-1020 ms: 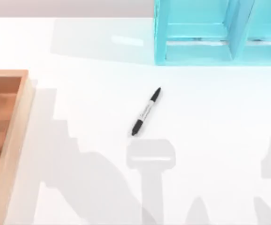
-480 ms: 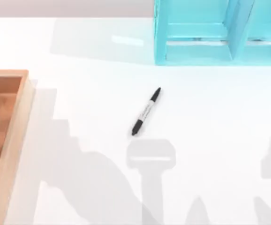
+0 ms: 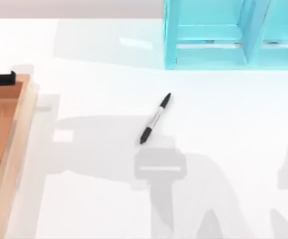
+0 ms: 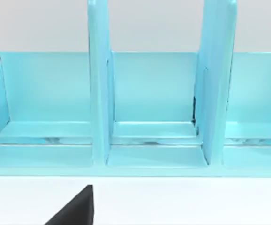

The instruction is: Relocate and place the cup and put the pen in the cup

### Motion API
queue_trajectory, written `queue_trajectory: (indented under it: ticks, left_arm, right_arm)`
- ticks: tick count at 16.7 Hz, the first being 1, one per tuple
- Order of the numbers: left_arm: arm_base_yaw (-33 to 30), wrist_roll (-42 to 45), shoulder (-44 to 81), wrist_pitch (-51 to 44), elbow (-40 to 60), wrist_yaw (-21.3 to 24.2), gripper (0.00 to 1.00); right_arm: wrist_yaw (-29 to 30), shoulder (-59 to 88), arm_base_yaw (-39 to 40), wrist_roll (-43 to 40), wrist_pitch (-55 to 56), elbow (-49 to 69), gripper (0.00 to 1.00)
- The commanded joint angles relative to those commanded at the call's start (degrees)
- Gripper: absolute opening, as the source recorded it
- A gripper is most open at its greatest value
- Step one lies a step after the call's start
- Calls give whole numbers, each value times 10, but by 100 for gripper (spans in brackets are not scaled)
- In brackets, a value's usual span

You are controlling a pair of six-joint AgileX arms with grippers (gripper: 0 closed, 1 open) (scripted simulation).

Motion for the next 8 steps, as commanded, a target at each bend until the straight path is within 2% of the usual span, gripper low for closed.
queue_trajectory:
  ticks: [5,8]
  left_arm:
    - [-118,-94,-14,-128,91,4,0]
    - [-162,-120,-23,-177,119,5,0]
  right_arm:
    - [0,0,0,0,0,0,100]
    - [0,0,0,0,0,0,100]
